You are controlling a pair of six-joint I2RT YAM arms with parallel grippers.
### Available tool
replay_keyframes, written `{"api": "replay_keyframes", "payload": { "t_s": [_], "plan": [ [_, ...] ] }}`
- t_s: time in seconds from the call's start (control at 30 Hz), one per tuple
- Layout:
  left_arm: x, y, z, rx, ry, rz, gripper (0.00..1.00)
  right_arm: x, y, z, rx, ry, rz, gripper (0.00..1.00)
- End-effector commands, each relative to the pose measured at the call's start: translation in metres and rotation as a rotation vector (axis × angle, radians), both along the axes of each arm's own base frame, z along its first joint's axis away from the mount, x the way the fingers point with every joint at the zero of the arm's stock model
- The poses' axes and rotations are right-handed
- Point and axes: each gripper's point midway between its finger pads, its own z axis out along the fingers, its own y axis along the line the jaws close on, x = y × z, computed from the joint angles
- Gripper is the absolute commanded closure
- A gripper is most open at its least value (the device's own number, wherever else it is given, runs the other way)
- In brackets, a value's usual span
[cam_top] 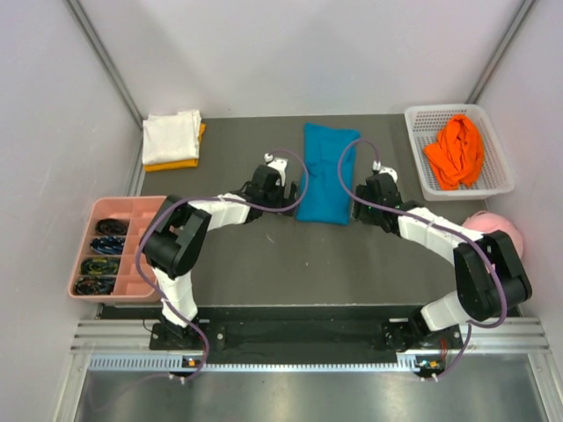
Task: Fold and stack the t-shirts
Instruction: Grab one side of the 2/3 rectangular tshirt with both arms
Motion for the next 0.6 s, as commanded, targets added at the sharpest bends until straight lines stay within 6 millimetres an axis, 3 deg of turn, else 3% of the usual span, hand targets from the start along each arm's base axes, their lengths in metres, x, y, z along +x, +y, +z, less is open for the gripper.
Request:
{"api": "replay_keyframes", "payload": {
  "t_s": [0.0,0.3,0.57],
  "plan": [
    [-0.007,-0.01,0.0,-0.015,-0.014,0.012,0.01,-0.007,0.009,0.001,0.041,-0.01,0.03,0.41],
    [-0.026,-0.036,0.008,-0.078,0.008,-0.054,0.01,-0.008,0.022,0.003,0.107,-0.014,0.055,0.41],
    [-0.04,-0.026,0.021,-0.072,0.012,-0.051,0.01,-0.005,0.026,0.01,0.127,-0.025,0.059,0.41]
  ]
}}
